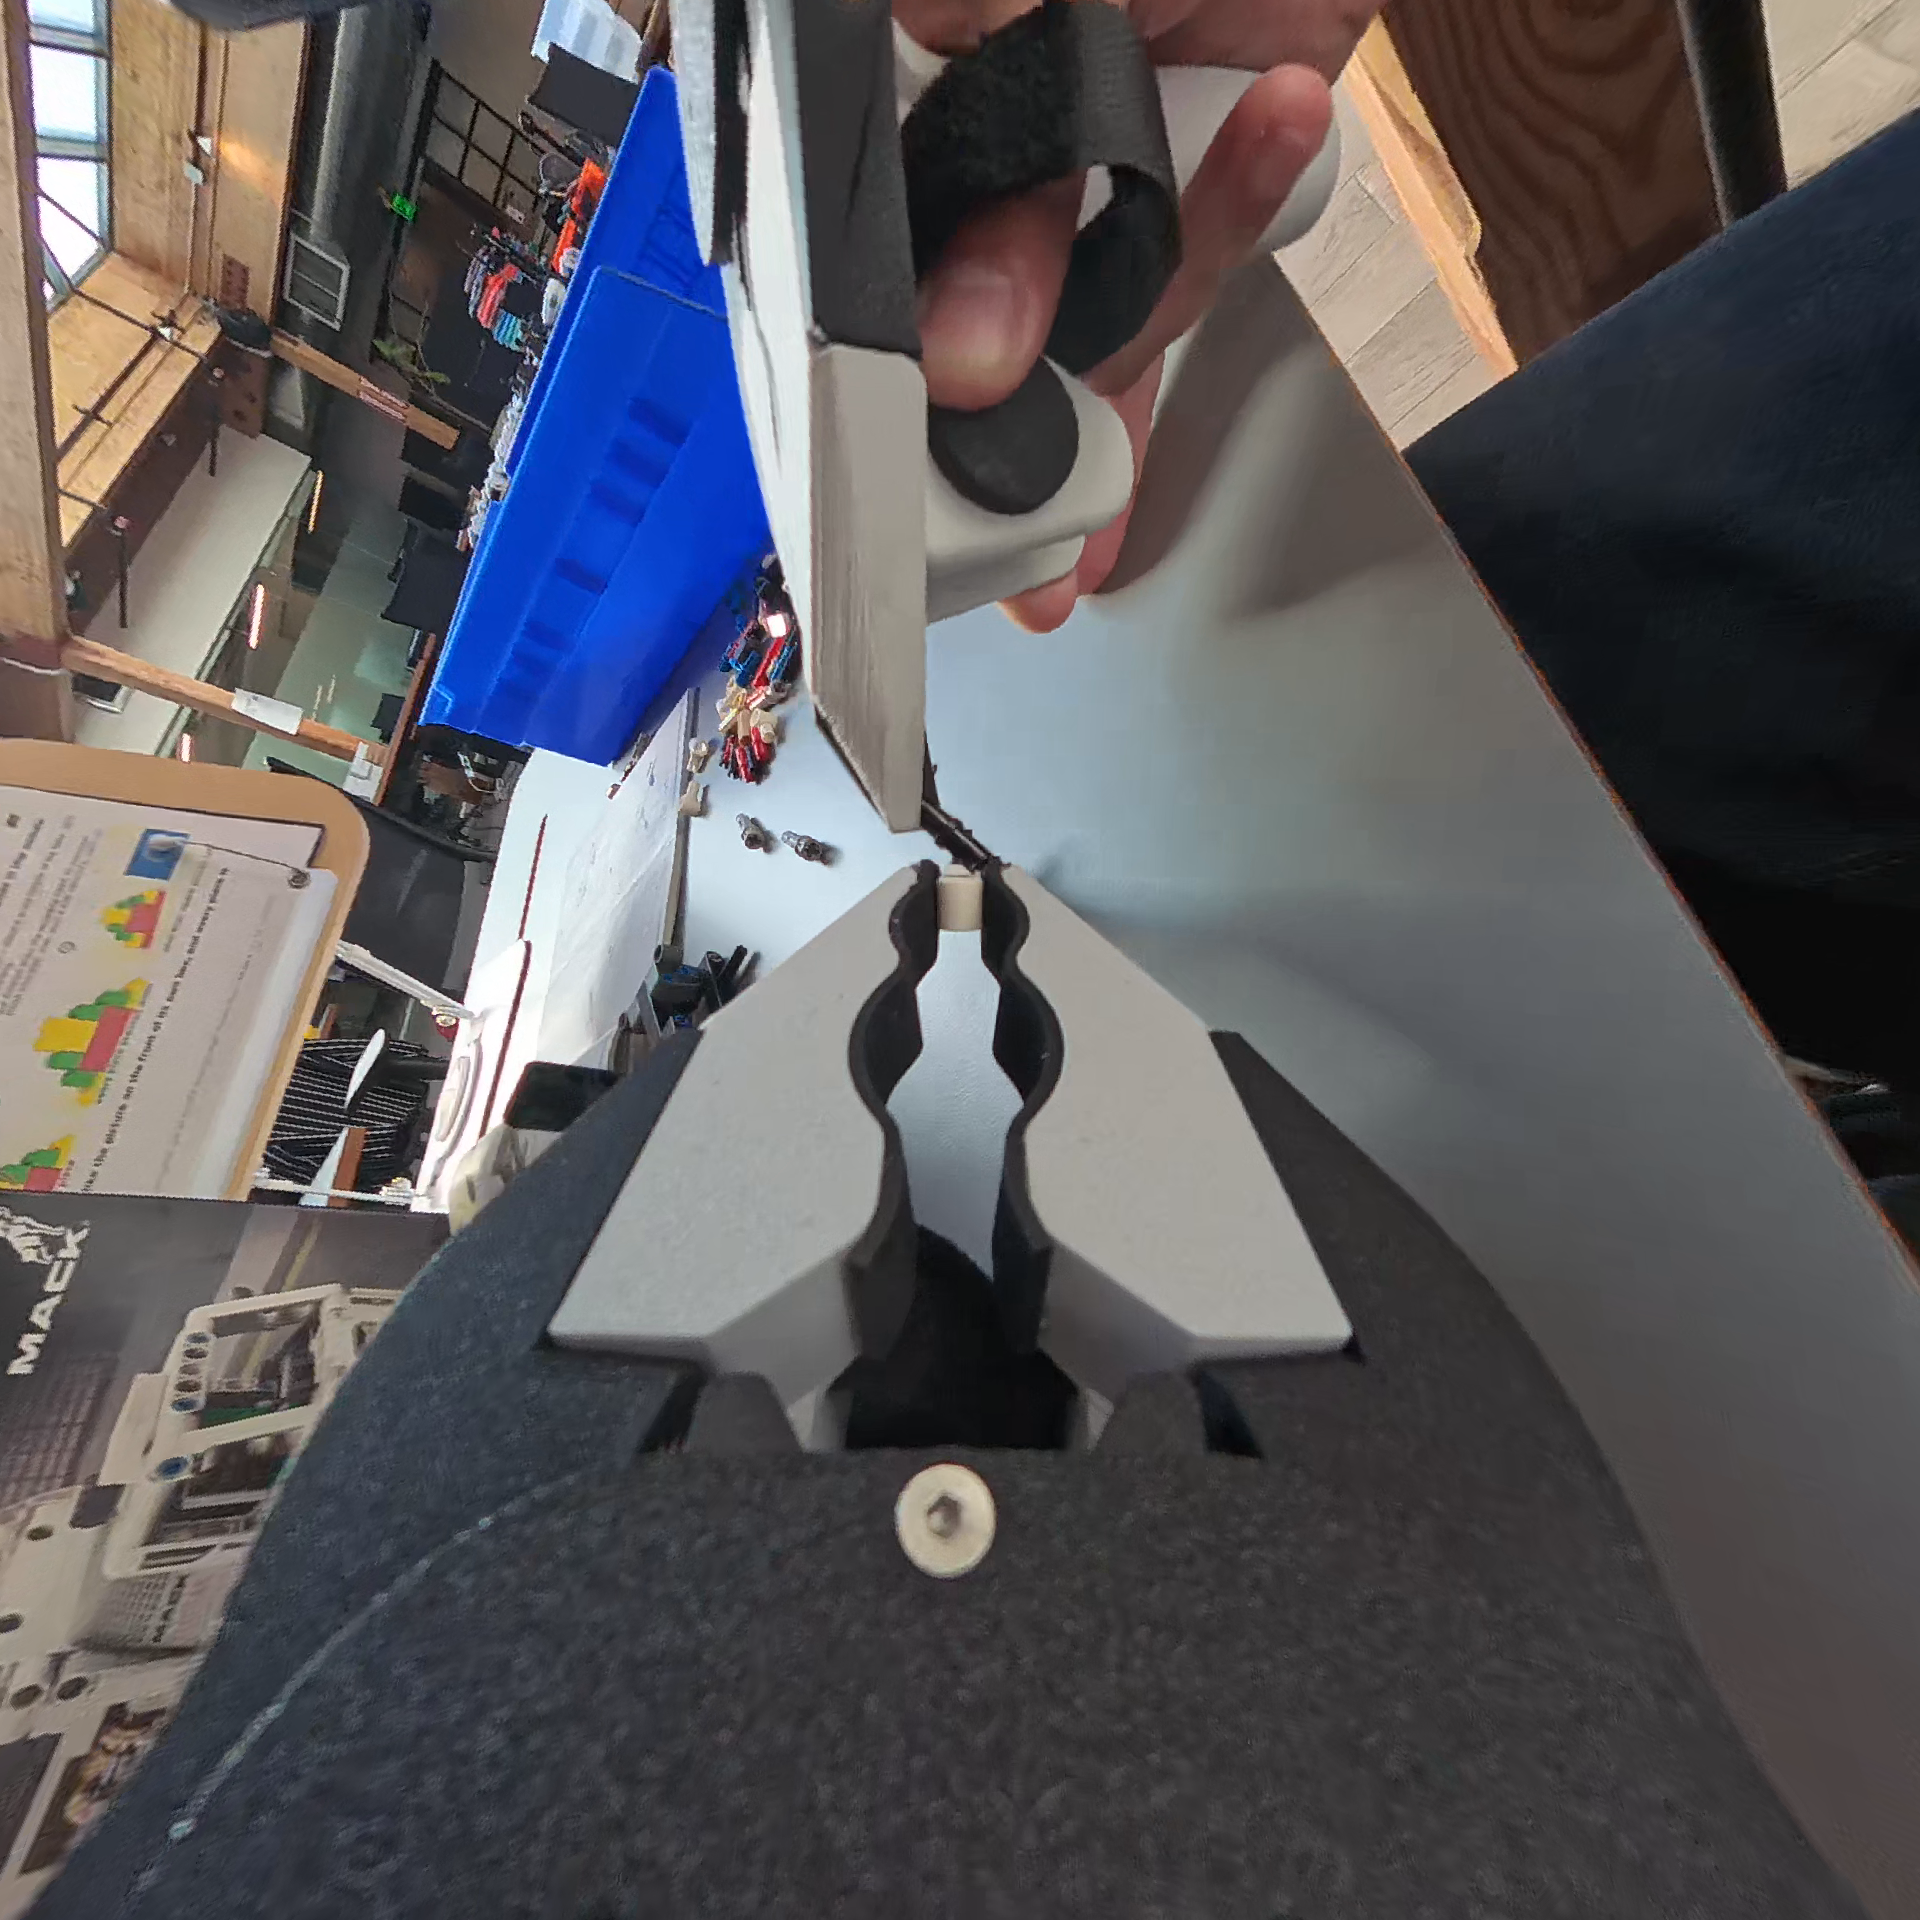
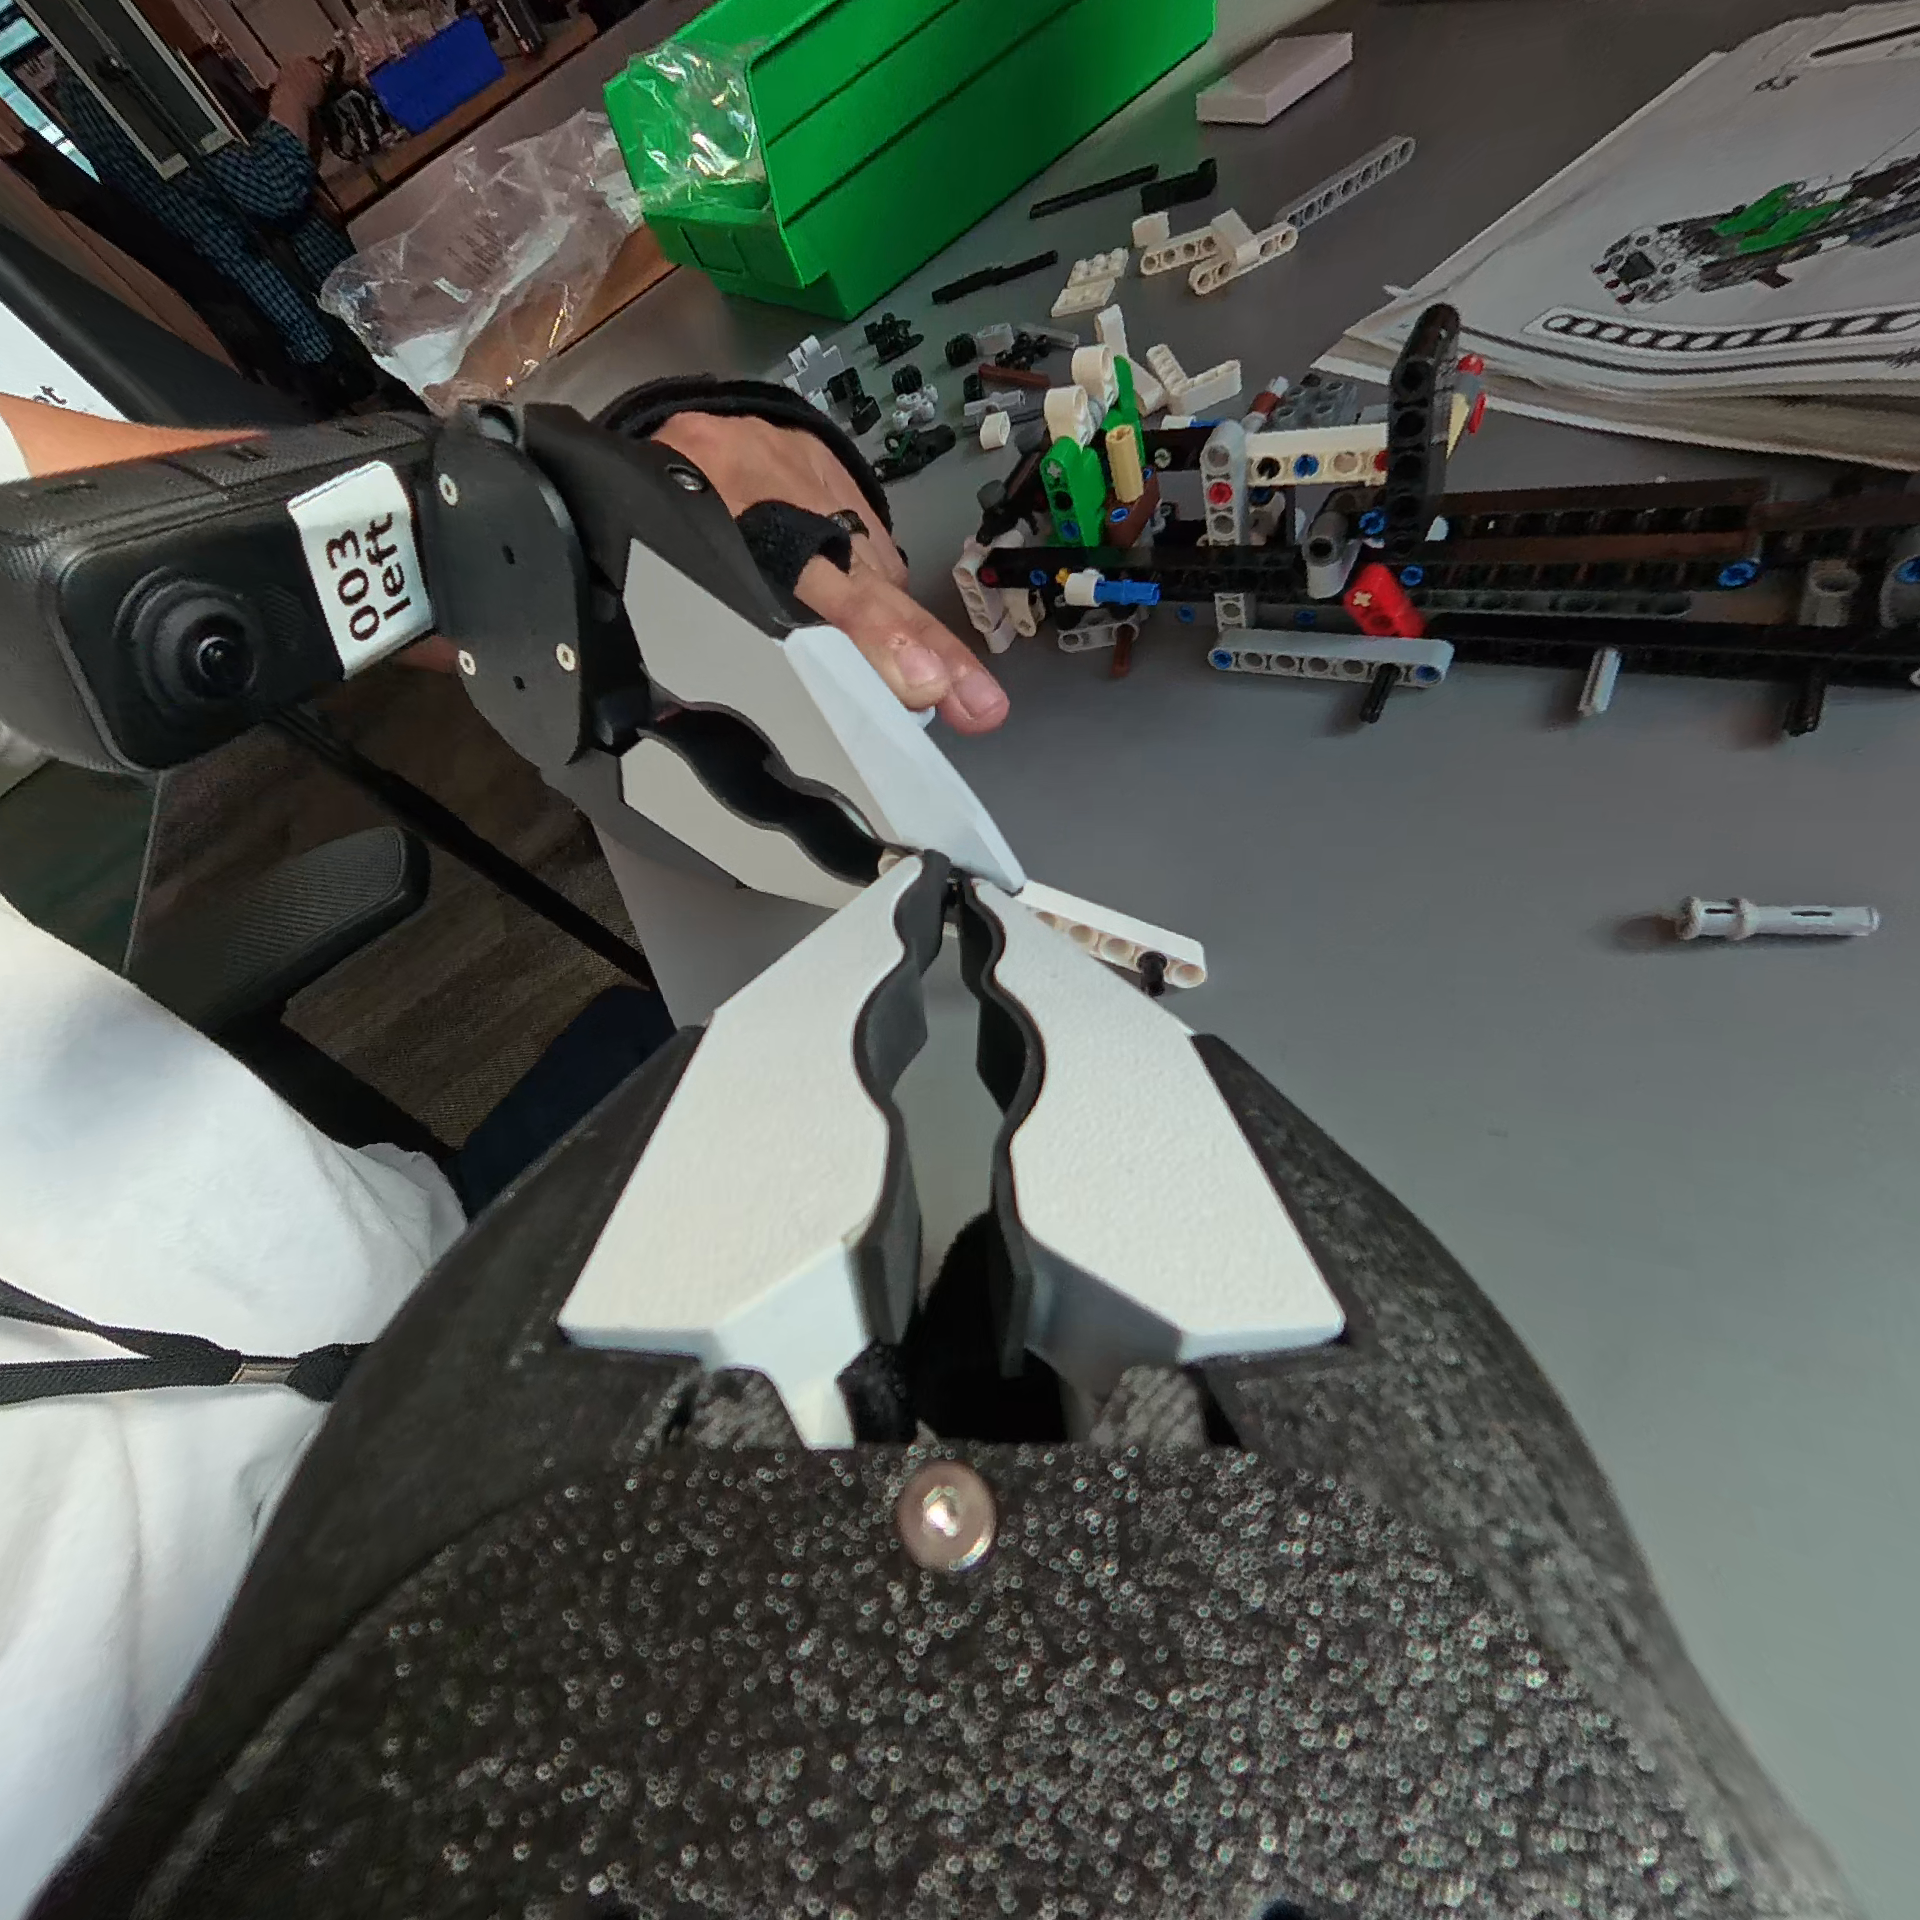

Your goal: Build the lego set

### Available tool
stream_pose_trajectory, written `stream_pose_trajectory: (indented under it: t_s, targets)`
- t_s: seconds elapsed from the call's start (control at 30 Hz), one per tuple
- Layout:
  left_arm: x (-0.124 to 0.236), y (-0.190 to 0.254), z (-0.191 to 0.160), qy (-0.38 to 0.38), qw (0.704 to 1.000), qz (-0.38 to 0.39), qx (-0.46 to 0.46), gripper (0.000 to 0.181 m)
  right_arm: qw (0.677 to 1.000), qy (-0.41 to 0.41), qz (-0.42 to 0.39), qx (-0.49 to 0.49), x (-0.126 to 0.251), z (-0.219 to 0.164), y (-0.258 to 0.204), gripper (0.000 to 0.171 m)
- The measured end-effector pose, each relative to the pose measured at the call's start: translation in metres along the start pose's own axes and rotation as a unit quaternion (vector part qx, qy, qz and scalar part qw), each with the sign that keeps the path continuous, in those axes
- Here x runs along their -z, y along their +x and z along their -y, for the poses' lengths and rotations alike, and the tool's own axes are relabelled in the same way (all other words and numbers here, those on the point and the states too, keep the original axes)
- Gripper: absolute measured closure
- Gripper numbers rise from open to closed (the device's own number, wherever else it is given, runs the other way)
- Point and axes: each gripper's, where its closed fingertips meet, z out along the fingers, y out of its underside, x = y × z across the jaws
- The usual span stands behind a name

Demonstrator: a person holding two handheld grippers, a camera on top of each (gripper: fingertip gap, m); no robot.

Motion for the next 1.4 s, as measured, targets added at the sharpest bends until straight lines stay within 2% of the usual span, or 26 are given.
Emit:
stream_pose_trajectory:
  t_s: [0.17,0.3,0.37,1.03,1.4]
  targets:
    - [0.002,-0.007,0.0,0.013,0.994,-0.032,0.104,0.175,0.997,0.064,-0.028,0.028,0.002,0.015,-0.002,0.169]
    - [0.003,-0.015,-0.003,0.019,0.985,-0.044,0.164,0.175,0.995,0.082,-0.051,0.027,-0.001,0.022,0.0,0.169]
    - [0.004,-0.016,-0.001,0.025,0.984,-0.044,0.169,0.175,0.993,0.088,-0.069,0.024,0.0,0.026,0.005,0.169]
    - [0.006,-0.028,-0.002,0.035,0.977,-0.034,0.21,0.175,0.987,0.145,-0.044,-0.058,-0.001,0.036,0.004,0.169]
    - [0.01,-0.034,-0.001,0.049,0.97,-0.032,0.237,0.175,0.981,0.174,-0.053,-0.071,-0.001,0.042,0.005,0.169]
